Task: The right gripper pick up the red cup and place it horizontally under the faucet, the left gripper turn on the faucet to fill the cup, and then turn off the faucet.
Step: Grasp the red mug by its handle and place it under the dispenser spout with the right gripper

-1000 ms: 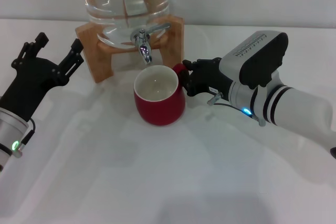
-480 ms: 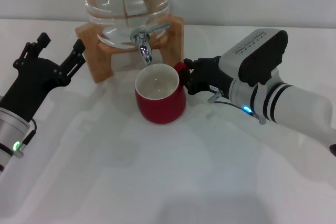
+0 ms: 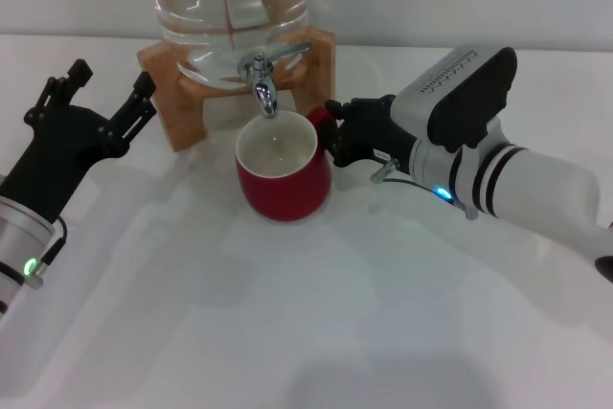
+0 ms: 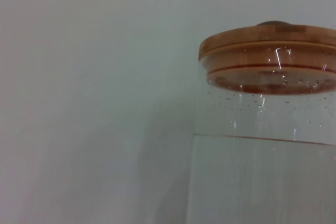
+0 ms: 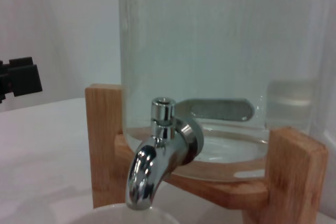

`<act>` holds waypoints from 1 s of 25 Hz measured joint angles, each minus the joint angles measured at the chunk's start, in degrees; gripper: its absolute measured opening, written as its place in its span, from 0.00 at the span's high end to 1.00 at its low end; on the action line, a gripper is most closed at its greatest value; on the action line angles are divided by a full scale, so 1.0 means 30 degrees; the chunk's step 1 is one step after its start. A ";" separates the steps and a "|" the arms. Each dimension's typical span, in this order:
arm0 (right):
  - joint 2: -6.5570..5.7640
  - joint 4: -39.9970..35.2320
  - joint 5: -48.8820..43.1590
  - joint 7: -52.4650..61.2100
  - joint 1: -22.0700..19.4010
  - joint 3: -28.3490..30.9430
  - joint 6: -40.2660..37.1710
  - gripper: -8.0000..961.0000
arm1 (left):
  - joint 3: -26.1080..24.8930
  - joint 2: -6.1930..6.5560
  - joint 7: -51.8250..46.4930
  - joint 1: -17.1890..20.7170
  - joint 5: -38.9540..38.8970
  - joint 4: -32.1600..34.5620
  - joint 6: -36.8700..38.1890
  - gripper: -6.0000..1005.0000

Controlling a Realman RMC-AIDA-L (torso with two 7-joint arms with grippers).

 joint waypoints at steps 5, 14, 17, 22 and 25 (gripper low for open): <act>0.0001 -0.0082 0.0119 0.0001 0.0068 0.0009 0.0085 0.72 | 0.0034 0.0000 0.0000 0.0013 0.0000 -0.0063 -0.0031 0.12; 0.0001 -0.0312 0.0144 0.0076 0.0079 0.0150 0.0246 0.72 | 0.0028 -0.0029 -0.0007 -0.0001 -0.0003 -0.0158 -0.0071 0.12; 0.0001 -0.0315 0.0145 0.0050 0.0085 0.0155 0.0284 0.72 | 0.0026 -0.0028 -0.0021 -0.0041 -0.0002 -0.0159 -0.0073 0.12; 0.0001 -0.0314 0.0111 0.0030 0.0131 0.0017 0.0293 0.71 | 0.0026 -0.0029 -0.0029 -0.0068 -0.0002 -0.0159 -0.0073 0.12; 0.0001 -0.0268 0.0002 0.0023 0.0136 -0.0032 0.0293 0.71 | 0.0046 -0.0028 -0.0030 -0.0087 -0.0003 -0.0159 -0.0073 0.12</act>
